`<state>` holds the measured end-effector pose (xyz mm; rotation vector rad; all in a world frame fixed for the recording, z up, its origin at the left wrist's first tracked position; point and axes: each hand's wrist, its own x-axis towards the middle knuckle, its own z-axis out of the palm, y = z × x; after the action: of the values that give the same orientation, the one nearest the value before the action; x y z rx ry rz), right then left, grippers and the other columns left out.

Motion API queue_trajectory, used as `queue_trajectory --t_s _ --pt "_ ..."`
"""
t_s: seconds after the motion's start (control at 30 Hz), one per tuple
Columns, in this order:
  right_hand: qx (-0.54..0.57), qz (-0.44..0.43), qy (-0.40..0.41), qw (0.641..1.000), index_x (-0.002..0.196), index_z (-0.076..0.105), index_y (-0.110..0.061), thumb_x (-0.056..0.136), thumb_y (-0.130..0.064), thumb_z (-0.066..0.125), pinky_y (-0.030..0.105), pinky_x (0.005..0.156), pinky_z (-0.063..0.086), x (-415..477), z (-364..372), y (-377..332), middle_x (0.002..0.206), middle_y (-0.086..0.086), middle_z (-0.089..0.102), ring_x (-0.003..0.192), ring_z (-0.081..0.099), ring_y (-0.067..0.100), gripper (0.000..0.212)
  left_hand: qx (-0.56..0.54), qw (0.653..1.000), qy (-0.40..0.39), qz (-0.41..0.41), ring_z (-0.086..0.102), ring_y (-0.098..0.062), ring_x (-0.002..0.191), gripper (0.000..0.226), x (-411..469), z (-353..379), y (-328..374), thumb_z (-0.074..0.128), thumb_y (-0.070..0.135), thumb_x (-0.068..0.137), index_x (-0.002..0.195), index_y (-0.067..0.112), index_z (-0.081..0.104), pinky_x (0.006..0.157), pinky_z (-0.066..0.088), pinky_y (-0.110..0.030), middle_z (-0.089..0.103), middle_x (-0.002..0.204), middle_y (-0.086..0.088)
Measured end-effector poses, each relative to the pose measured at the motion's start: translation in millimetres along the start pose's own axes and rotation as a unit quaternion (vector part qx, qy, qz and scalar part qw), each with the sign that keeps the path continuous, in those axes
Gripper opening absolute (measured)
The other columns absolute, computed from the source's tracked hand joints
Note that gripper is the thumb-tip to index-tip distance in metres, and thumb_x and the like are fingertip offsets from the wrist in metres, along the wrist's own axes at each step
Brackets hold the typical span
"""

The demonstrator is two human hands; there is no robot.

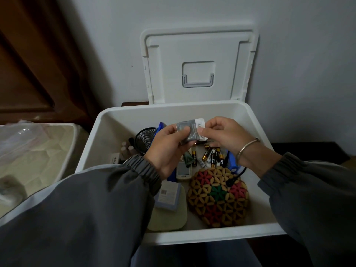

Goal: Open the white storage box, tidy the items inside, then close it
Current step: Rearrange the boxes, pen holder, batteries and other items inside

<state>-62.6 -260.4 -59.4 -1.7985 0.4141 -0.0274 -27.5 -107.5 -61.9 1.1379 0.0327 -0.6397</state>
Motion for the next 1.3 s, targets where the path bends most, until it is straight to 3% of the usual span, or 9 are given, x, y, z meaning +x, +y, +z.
queue_trajectory --t_s 0.1,0.27,0.43,0.77,0.97,1.07,1.13,1.2,1.3 --pt "0.033 -0.007 -0.006 0.999 0.095 0.055 -0.019 0.079 -0.019 0.071 0.027 0.069 0.057 -1 -1 -2 0.091 0.004 0.07 0.08 0.067 0.014 0.022 -0.003 1.0 0.004 0.007 0.065 -0.016 0.087 0.032 1 0 0 0.052 0.004 0.094 0.125 -0.006 0.052 0.078 0.056 -0.023 0.063 0.115 -0.018" --pt "-0.006 -0.073 0.002 0.997 0.094 0.064 -0.012 0.08 -0.013 0.07 0.011 0.052 0.05 -1 0 -4 0.07 -0.001 0.069 0.051 0.059 -0.001 0.015 0.123 0.992 0.02 0.034 0.065 -0.015 0.081 0.026 2 -1 -3 0.052 0.01 0.095 0.119 0.0 0.05 0.068 0.058 -0.022 0.063 0.11 -0.015" --pt "0.001 -0.062 -0.005 0.998 0.094 0.065 -0.013 0.083 -0.013 0.067 0.019 0.061 0.053 0 -2 0 0.076 0.002 0.071 0.067 0.063 0.011 0.011 0.316 0.947 -0.001 0.06 0.064 -0.004 0.057 0.014 -2 -1 -5 0.05 0.025 0.097 0.105 0.015 0.051 0.055 0.053 -0.02 0.067 0.089 -0.004" --pt "0.057 0.003 -0.128 0.99 0.105 0.063 -0.006 0.088 -0.01 0.061 0.016 0.056 0.053 -1 -1 1 0.084 0.007 0.068 0.063 0.067 0.009 0.018 0.427 0.892 0.033 0.143 0.058 0.001 0.043 0.018 -2 -3 -1 0.058 0.025 0.093 0.101 0.01 0.053 0.041 0.044 -0.012 0.064 0.076 -0.001" --pt "0.026 0.018 -0.096 0.995 0.105 0.062 -0.003 0.087 -0.008 0.062 0.016 0.058 0.056 0 1 2 0.088 0.011 0.071 0.062 0.068 0.011 0.019 0.562 0.823 0.024 0.085 0.065 -0.008 0.08 0.031 -18 -18 30 0.056 0.039 0.091 0.115 0.021 0.048 0.069 0.056 -0.027 0.063 0.088 0.008" --pt "-0.012 0.03 -0.101 0.994 0.104 0.062 -0.005 0.087 -0.008 0.062 0.017 0.056 0.056 -2 5 2 0.091 0.012 0.07 0.063 0.069 0.01 0.017 0.546 0.812 0.106 0.177 0.061 0.002 0.074 0.021 -35 -41 54 0.059 0.03 0.091 0.11 0.025 0.054 0.052 0.049 -0.014 0.059 0.084 0.015" --pt "-0.038 0.033 -0.116 0.992 0.102 0.062 -0.005 0.087 -0.008 0.062 0.019 0.056 0.055 -5 10 4 0.088 0.011 0.07 0.063 0.069 0.012 0.015 0.547 0.776 0.18 0.257 0.059 0.007 0.068 0.014 -48 -64 70 0.059 0.022 0.089 0.103 0.023 0.057 0.047 0.043 -0.006 0.06 0.083 0.013" --pt "-0.059 0.041 -0.129 0.989 0.101 0.062 -0.002 0.088 -0.008 0.061 0.019 0.055 0.054 -8 16 6 0.088 0.012 0.07 0.065 0.068 0.016 0.015 0.583 0.713 0.257 0.292 0.061 -0.002 0.084 0.021 -57 -92 80 0.059 0.02 0.088 0.109 0.017 0.059 0.065 0.045 -0.01 0.063 0.095 0.002" --pt "-0.1 0.039 -0.124 0.986 0.098 0.062 -0.001 0.087 -0.008 0.061 0.023 0.055 0.054 -10 29 10 0.091 0.018 0.07 0.069 0.068 0.023 0.013 0.649 0.662 0.327 0.184 0.045 -0.033 0.121 0.049 -59 -131 78 0.059 0.027 0.089 0.133 0.007 0.047 0.099 0.038 -0.04 0.049 0.131 -0.019"
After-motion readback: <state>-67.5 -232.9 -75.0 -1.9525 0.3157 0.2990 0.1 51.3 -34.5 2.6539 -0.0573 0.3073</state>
